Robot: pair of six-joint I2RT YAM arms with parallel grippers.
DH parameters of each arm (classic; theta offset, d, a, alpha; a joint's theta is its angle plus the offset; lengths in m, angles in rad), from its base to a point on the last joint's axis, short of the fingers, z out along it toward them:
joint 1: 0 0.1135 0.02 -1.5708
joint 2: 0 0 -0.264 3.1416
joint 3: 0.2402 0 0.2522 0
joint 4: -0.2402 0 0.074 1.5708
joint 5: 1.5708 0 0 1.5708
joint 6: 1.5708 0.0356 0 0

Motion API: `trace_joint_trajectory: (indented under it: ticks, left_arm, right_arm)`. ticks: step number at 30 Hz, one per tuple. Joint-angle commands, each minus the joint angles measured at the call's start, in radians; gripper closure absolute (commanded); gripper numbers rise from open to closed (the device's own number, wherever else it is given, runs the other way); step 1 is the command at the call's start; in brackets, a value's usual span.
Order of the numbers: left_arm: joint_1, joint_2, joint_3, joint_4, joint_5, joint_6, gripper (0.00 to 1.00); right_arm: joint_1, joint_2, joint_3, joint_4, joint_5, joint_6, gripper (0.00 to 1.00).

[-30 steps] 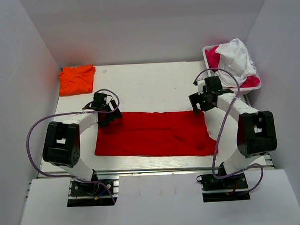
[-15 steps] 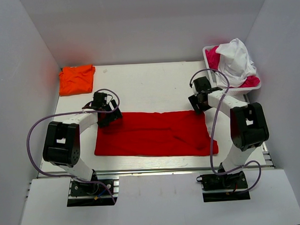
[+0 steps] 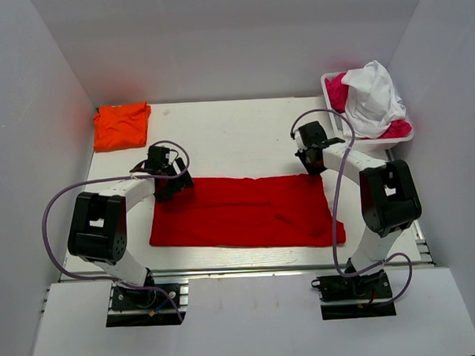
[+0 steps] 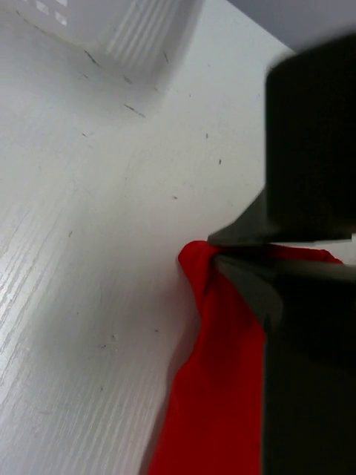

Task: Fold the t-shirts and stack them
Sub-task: Rotate the tshirt 90 degrees

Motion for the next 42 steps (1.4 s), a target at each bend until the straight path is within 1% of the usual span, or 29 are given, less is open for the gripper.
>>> trace_joint_trajectory:
  ticks: [1,2,6,10,12,13,14,15,16,18,19,21,22,25,27,28,29,31,32,33,34,36,37,39,40,42]
  left_arm:
    - [0.022,0.109,-0.09,-0.109,-0.057,0.025,0.0]
    - [0.022,0.109,-0.09,-0.109,-0.057,0.025,0.0]
    - [0.022,0.109,-0.09,-0.109,-0.057,0.025,0.0]
    - [0.022,0.109,-0.09,-0.118,-0.057,0.025,0.0]
    - [0.022,0.109,-0.099,-0.127,-0.057,0.025,0.0]
    - [0.022,0.099,-0.099,-0.127,-0.066,0.016,0.0]
    - [0.022,0.099,-0.11,-0.136,-0.066,0.016,0.0]
    - [0.022,0.099,-0.11,-0.137,-0.066,0.016,0.0]
    - [0.022,0.099,-0.11,-0.146,-0.066,0.007,0.0]
    - [0.022,0.09,-0.119,-0.156,-0.066,0.007,0.0]
    - [0.022,0.09,-0.119,-0.156,-0.066,0.007,0.0]
    - [0.022,0.09,-0.119,-0.156,-0.066,-0.002,0.0]
    - [0.022,0.09,-0.119,-0.156,-0.066,-0.002,0.0]
    - [0.022,0.09,-0.119,-0.176,-0.066,-0.012,0.0]
    - [0.022,0.09,-0.119,-0.187,-0.066,-0.022,0.0]
    - [0.022,0.09,-0.119,-0.187,-0.066,-0.022,0.0]
    - [0.022,0.09,-0.119,-0.187,-0.066,-0.022,0.0]
    - [0.022,0.09,-0.119,-0.187,-0.066,-0.033,0.0]
    - [0.022,0.09,-0.119,-0.187,-0.066,-0.033,0.0]
    - [0.022,0.09,-0.119,-0.187,-0.066,-0.033,0.0]
    - [0.022,0.09,-0.119,-0.187,-0.066,-0.033,0.0]
    - [0.022,0.09,-0.119,-0.187,-0.075,-0.042,0.0]
    - [0.022,0.09,-0.129,-0.187,-0.075,-0.042,0.0]
    - [0.022,0.09,-0.129,-0.187,-0.075,-0.042,0.0]
    - [0.022,0.09,-0.129,-0.187,-0.075,-0.042,0.0]
    - [0.022,0.09,-0.129,-0.187,-0.075,-0.042,0.0]
  right_arm:
    - [0.003,0.007,0.029,0.03,-0.03,0.008,0.93]
    - [0.002,0.005,0.027,0.038,-0.033,0.005,1.0]
    - [-0.006,0.002,0.035,0.046,-0.064,0.035,1.0]
    - [-0.031,-0.01,0.049,0.05,-0.085,0.181,1.0]
    - [-0.076,-0.027,0.047,0.052,-0.117,0.315,1.0]
    - [-0.09,-0.03,0.043,0.053,-0.152,0.339,1.0]
    - [-0.121,-0.033,0.038,0.055,-0.189,0.415,1.0]
    - [-0.155,-0.048,0.032,0.061,-0.211,0.437,1.0]
    - [-0.187,-0.054,0.014,0.07,-0.272,0.478,1.0]
    - [-0.228,-0.083,-0.038,0.105,-0.33,0.492,1.0]
    - [-0.26,-0.093,-0.054,0.143,-0.41,0.492,1.0]
    - [-0.3,-0.136,-0.095,0.173,-0.476,0.497,1.0]
    - [-0.339,-0.156,-0.121,0.209,-0.574,0.494,1.0]
    - [-0.402,-0.191,-0.178,0.259,-0.714,0.471,1.0]
    - [-0.439,-0.194,-0.187,0.302,-0.89,0.451,1.0]
    - [-0.459,-0.188,-0.198,0.315,-0.938,0.446,1.0]
    - [-0.469,-0.183,-0.204,0.344,-1.082,0.436,1.0]
    - [-0.509,-0.162,-0.216,0.401,-1.169,0.469,1.0]
    - [-0.517,-0.157,-0.23,0.452,-1.261,0.482,1.0]
    - [-0.541,-0.144,-0.242,0.554,-1.338,0.542,1.0]
    - [-0.546,-0.137,-0.25,0.591,-1.376,0.563,1.0]
    - [-0.567,-0.134,-0.284,0.744,-1.467,0.649,1.0]
    - [-0.572,-0.137,-0.29,0.772,-1.498,0.713,1.0]
    - [-0.595,-0.143,-0.312,0.87,-1.532,0.745,1.0]
    - [-0.598,-0.145,-0.319,0.939,-1.559,0.831,1.0]
    - [-0.612,-0.151,-0.348,1.025,-1.576,0.876,1.0]
